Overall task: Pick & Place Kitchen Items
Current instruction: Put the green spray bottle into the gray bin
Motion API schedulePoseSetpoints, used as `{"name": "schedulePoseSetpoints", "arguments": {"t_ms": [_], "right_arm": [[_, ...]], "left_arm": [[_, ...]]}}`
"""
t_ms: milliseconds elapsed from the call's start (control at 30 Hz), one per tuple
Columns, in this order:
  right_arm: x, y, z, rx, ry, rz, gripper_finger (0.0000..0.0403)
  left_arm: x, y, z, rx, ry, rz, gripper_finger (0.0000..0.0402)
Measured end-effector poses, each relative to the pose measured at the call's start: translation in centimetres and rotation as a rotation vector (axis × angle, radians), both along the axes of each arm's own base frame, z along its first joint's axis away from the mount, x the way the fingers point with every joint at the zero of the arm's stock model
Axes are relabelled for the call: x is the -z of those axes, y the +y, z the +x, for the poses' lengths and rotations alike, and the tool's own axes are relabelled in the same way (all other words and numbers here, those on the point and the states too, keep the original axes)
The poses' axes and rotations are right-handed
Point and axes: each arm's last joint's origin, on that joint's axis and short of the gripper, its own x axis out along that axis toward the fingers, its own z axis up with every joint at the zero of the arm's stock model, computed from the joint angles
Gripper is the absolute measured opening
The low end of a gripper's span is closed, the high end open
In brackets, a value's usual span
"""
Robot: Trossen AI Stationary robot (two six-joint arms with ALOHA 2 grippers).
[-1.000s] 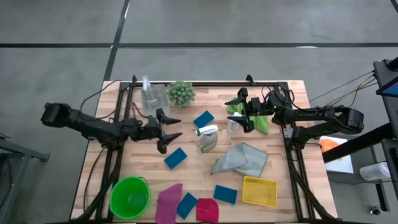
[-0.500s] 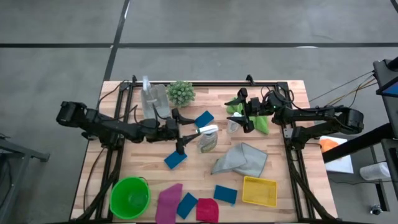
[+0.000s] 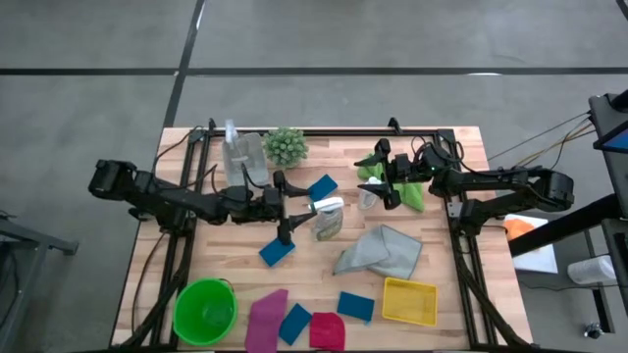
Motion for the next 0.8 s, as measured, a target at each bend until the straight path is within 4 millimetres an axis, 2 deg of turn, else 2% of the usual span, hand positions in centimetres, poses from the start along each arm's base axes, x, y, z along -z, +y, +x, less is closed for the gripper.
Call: {"name": "schedulePoseSetpoints", "arguments": {"t_ms": [200, 633, 800], "right_arm": [[0.01, 0.0, 0.0, 0.0, 0.002, 0.001, 0.029], [0.06, 0.0, 0.01, 0.0, 0.006, 0.003, 0.029], [0.06, 0.0, 0.01, 0.0, 0.006, 0.003, 0.029]], "left_arm": [[-0.9, -0.08, 0.84, -0.006, 0.039, -0.007, 0.0285], [-0.96, 0.1, 1.01, -0.069, 0.066, -0.068, 0.0283], [-0.94, 0.11, 1.0, -0.073, 0.066, -0.071, 0.0236]]}}
